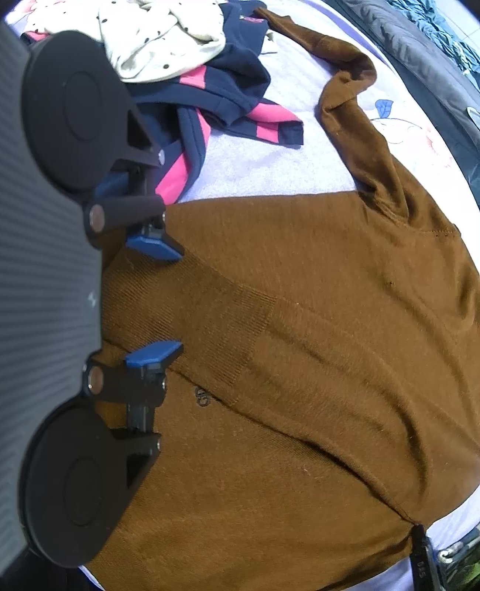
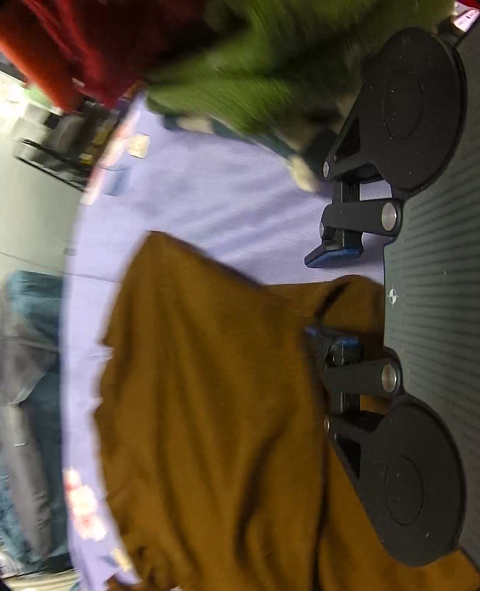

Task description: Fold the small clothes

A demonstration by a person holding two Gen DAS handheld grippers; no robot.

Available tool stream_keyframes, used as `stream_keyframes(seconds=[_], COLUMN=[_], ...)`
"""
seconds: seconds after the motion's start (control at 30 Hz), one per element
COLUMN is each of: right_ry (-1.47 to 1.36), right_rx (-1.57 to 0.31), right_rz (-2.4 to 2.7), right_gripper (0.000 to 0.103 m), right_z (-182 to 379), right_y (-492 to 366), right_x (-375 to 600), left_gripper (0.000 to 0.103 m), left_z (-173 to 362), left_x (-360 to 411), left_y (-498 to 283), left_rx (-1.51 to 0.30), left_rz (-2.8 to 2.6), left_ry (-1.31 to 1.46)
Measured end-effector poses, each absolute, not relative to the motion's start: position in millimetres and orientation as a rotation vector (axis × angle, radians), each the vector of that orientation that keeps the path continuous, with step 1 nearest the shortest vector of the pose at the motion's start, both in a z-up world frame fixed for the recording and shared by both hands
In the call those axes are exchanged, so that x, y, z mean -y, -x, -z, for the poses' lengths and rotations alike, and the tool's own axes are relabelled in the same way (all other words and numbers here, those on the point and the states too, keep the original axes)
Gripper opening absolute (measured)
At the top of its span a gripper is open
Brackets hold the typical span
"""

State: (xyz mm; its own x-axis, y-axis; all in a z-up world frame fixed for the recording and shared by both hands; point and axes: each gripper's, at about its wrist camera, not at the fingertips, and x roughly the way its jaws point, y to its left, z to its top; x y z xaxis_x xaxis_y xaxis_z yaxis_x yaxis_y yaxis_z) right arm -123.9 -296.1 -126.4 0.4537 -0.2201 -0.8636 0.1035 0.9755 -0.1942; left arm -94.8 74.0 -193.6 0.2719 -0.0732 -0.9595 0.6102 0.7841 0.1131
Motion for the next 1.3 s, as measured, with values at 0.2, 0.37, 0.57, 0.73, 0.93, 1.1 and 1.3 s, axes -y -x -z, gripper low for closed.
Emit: stream_keyframes(seconds=[0.2, 0.37, 0.57, 0.73, 0.93, 1.1, 1.3], right_ry=[0.103, 0.157, 0.247, 0.218, 0.282, 0.195, 0.064], right_rx=[-1.095, -1.117, -0.926, -0.872, -1.054, -1.027, -0.981], right_rz=[0.311, 0.312, 0.293, 0.013, 0.036, 0.077, 0.097], right_gripper=[0.0, 0.017, 0.04, 0.042, 0.04, 0.041, 0.047], right_z=[114, 118, 74, 81, 137, 112, 70], right_y=[135, 135, 151, 138, 115, 119, 127], right_x=[317, 309, 269, 226, 212, 227, 234], left_gripper=[0.051, 0.056, 0.057, 0.057, 0.057, 0.063, 0.064], left_z=[194, 194, 190, 183, 149, 116, 114], left_x=[-77, -79, -77, -71, -83, -118, -183], left_y=[96, 96, 95, 97, 83, 23, -80], left_rx=[-1.21, -1.205, -1.202, -1.182, -1.101, -1.001, -0.911], left_rz=[0.496, 0.49, 0.495, 0.485, 0.43, 0.233, -0.055], left_ry=[-0.517, -0.511, -0.533, -0.526, -0.443, -0.262, 0.148])
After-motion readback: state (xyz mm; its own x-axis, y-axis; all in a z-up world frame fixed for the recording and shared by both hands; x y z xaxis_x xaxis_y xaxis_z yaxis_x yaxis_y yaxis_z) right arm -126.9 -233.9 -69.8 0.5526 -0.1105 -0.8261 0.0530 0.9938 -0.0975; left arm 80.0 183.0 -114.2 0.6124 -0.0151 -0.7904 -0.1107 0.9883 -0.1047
